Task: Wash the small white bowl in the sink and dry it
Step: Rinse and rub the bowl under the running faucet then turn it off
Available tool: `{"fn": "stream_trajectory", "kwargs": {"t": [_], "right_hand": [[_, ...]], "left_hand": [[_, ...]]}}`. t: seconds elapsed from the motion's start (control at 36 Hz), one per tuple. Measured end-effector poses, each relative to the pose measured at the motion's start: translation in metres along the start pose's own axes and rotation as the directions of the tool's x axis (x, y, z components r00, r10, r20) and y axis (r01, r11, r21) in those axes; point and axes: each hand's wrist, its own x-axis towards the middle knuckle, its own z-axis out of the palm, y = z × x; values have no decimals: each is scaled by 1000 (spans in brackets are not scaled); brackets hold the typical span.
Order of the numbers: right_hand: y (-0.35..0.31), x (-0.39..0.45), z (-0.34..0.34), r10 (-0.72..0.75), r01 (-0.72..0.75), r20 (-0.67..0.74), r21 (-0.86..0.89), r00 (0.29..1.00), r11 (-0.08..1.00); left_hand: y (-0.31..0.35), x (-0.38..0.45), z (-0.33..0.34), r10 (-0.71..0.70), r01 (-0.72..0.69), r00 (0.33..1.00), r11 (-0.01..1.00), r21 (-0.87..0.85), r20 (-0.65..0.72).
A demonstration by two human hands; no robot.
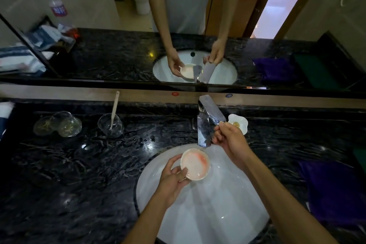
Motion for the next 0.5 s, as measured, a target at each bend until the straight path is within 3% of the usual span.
{"fn": "stream_trajectory", "kwargs": {"t": [0.22, 0.5], "right_hand": [[-14, 6, 5, -81, 81, 6, -1, 997, 997], [-6, 6, -10, -115, 122, 56, -159, 992, 980]], "left_hand": [[-4, 5, 2, -9, 9, 1000, 1000, 0, -3], [-5, 11, 5, 4, -4, 1000, 1000, -23, 2]]}}
